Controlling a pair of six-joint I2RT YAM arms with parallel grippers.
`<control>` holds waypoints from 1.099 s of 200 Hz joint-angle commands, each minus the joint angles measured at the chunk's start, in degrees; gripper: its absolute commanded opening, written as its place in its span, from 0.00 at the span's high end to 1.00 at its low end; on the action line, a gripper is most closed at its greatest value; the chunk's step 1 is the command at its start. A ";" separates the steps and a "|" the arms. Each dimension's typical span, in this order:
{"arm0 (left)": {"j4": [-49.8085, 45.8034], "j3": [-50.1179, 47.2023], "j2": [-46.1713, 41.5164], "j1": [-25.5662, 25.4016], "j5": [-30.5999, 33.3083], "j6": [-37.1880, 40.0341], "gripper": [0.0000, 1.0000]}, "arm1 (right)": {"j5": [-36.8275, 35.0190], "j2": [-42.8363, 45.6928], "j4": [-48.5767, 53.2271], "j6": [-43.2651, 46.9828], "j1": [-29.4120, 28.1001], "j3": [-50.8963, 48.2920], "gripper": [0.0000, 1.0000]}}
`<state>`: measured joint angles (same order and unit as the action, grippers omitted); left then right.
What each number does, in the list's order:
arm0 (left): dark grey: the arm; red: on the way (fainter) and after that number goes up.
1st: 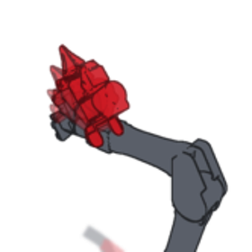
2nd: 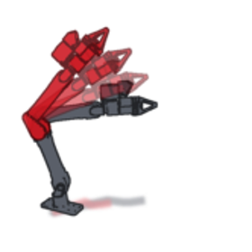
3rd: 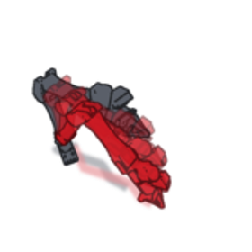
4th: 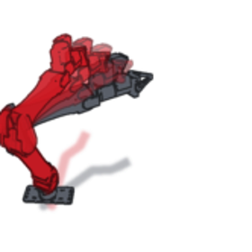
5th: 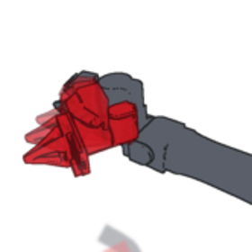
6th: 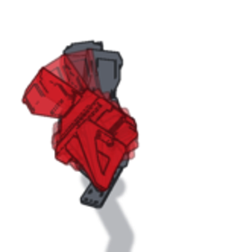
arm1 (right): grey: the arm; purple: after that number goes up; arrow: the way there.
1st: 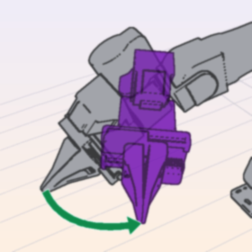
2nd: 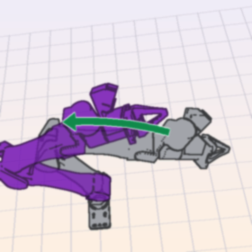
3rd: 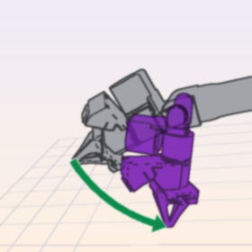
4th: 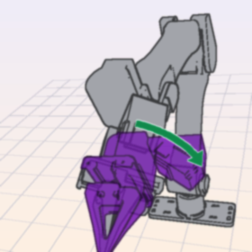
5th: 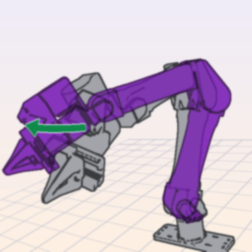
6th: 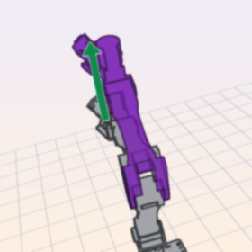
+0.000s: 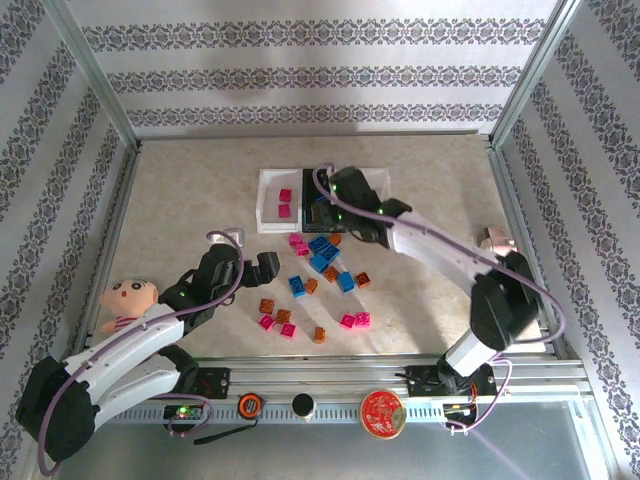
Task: Sort the legos into containers by color
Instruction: Place the lego in the container, then pick up the lego from the middle-left of the table.
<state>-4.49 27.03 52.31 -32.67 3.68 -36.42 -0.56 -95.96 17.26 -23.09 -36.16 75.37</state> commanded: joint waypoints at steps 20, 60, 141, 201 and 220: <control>-5.48 1.85 -2.59 -0.39 0.54 1.05 0.00 | -0.06 -14.41 4.61 2.61 3.57 15.20 0.75; -7.92 1.58 -4.26 -0.38 0.35 0.79 0.00 | -1.10 -24.52 8.55 1.20 4.91 27.42 0.64; -12.45 2.54 -5.92 -0.29 -0.25 2.02 0.00 | -0.11 -17.94 6.14 -0.99 4.76 24.14 0.37; -11.20 1.16 -3.06 -0.21 -2.47 1.88 0.01 | -0.39 3.52 -2.70 -1.07 -0.72 -4.08 0.37; -11.19 1.45 -0.47 -0.25 -3.17 1.72 0.04 | -0.86 8.64 -3.87 -1.73 -2.73 -11.91 0.37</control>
<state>-14.68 27.68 49.41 -32.64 2.09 -35.81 -0.58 -91.94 16.34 -23.81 -36.86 72.01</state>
